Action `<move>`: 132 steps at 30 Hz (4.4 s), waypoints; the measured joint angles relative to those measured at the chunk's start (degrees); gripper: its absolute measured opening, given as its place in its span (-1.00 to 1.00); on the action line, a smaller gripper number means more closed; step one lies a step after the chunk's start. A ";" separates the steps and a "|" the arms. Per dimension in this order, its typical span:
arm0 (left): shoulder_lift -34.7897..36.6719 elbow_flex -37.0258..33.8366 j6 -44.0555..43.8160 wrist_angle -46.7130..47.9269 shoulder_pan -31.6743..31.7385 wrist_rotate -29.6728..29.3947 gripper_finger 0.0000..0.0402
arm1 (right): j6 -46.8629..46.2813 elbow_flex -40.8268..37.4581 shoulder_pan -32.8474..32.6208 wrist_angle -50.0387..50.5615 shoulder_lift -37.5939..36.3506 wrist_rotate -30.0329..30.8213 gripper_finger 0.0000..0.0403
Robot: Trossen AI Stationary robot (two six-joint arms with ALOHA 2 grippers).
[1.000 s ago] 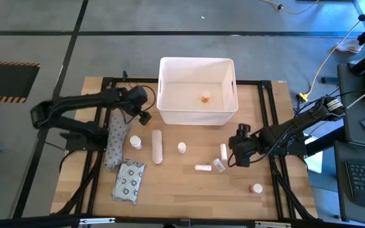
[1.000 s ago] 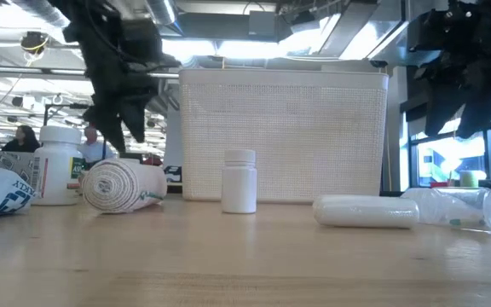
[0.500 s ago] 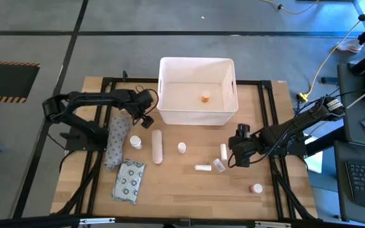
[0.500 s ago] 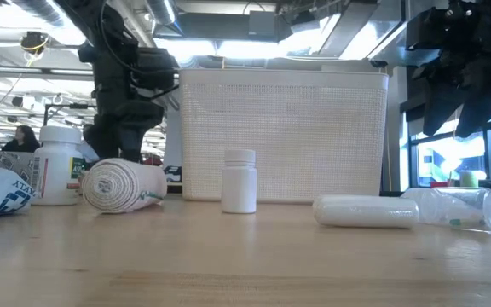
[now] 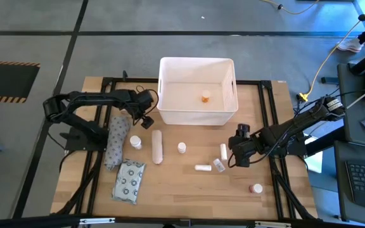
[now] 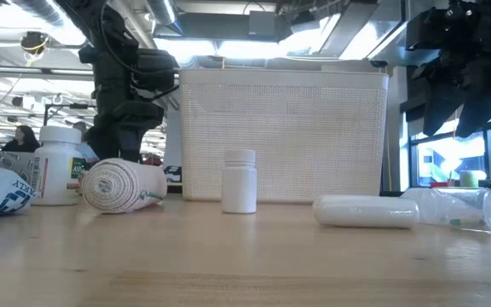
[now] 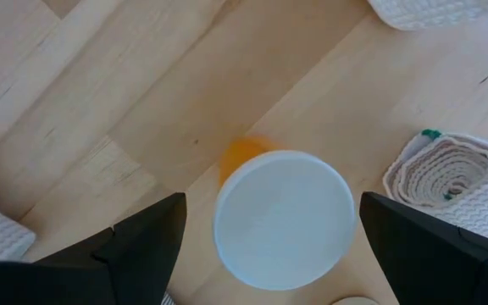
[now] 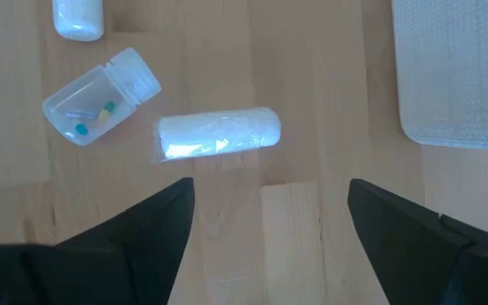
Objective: Pick & place medical supplies in basket/bin
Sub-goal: Put the orange pill bottle into the white bin
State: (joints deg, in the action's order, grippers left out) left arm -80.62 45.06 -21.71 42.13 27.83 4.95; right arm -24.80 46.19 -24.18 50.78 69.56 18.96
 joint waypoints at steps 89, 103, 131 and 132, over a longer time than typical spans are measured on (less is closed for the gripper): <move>36.14 0.00 -1.56 -14.44 0.02 7.44 0.05 | 1.53 0.00 0.00 -0.79 0.02 1.60 0.55; 28.25 6.36 6.53 -28.66 0.02 10.03 0.05 | 3.02 0.00 0.00 -1.38 0.02 1.62 0.55; -30.13 55.62 28.71 1.42 1.30 -2.40 0.06 | 5.88 0.02 0.00 -3.58 0.02 1.60 0.55; -31.57 56.17 29.01 2.05 1.58 -2.43 0.06 | 5.88 0.02 0.00 -3.56 0.02 1.60 0.55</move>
State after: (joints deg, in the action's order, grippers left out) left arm -112.19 101.23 7.29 44.18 29.42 2.52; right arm -18.92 46.22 -24.18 47.22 69.58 20.56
